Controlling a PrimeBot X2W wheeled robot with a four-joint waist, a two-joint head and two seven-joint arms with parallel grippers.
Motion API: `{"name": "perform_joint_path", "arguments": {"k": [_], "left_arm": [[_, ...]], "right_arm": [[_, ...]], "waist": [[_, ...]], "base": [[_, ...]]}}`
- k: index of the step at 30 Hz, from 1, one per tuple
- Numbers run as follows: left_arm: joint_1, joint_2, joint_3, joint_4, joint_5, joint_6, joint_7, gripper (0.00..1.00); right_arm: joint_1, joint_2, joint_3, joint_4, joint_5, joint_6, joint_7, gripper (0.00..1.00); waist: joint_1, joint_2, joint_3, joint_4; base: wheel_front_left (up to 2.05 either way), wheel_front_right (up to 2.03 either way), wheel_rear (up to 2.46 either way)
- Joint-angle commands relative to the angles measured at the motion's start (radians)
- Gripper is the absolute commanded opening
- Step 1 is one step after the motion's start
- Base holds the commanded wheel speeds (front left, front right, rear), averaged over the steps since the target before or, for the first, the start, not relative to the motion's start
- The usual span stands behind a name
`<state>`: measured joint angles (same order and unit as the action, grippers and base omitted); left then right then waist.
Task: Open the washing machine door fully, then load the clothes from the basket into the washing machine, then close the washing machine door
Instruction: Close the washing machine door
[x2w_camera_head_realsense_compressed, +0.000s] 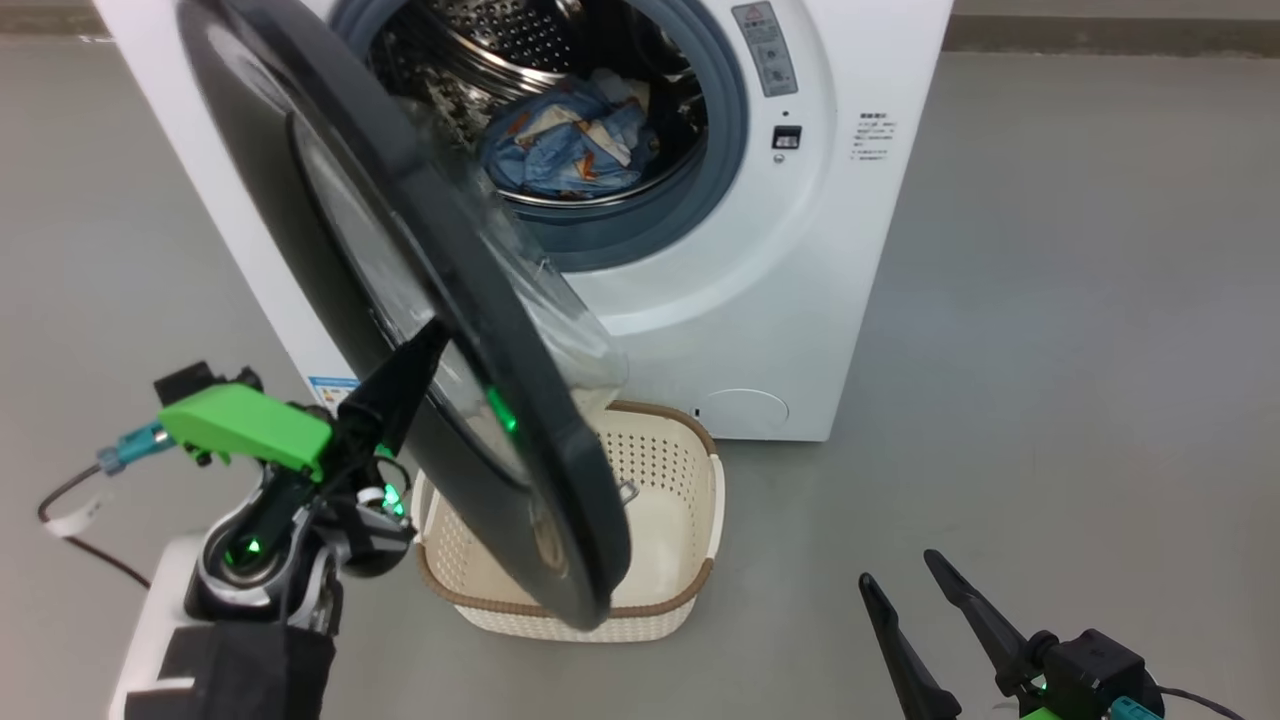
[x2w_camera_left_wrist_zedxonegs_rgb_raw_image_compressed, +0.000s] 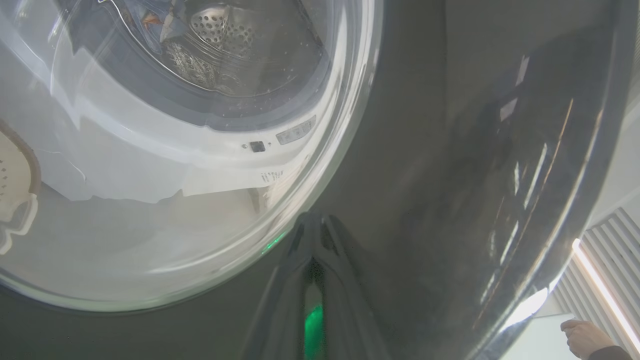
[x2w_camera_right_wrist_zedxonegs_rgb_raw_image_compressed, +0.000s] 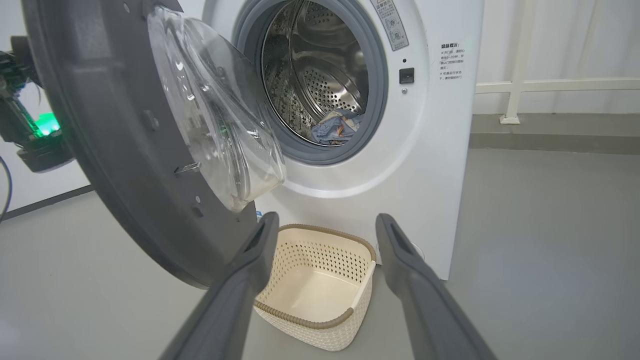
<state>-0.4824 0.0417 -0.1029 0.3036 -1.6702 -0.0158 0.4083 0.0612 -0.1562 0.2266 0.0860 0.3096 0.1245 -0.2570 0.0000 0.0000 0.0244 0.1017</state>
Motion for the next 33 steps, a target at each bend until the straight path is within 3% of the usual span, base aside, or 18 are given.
{"name": "perform_joint_path", "arguments": {"k": [1,20,33], "left_arm": [[-0.075,0.009,0.001,-0.024,-0.006,-0.022,-0.01,0.0],[-0.277,0.009,-0.063,0.188,0.018,-0.097,-0.164,0.0],[-0.382,0.009,-0.065,0.328,0.029,-0.113,-0.206,0.0]], "right_arm": [[-0.034,-0.01,0.025,-0.027,0.002,0.006,-0.005,1.0],[-0.089,0.007,0.037,-0.02,-0.005,0.006,-0.005,1.0],[-0.106,0.014,0.058,-0.01,-0.001,0.006,-0.005,1.0]], "waist": [[0.0,0.0,0.018,-0.018],[0.0,0.0,0.089,-0.096],[0.0,0.0,0.095,-0.152]], "base": [[0.0,0.0,0.0],[0.0,0.0,0.0],[0.0,0.0,0.0]]}}
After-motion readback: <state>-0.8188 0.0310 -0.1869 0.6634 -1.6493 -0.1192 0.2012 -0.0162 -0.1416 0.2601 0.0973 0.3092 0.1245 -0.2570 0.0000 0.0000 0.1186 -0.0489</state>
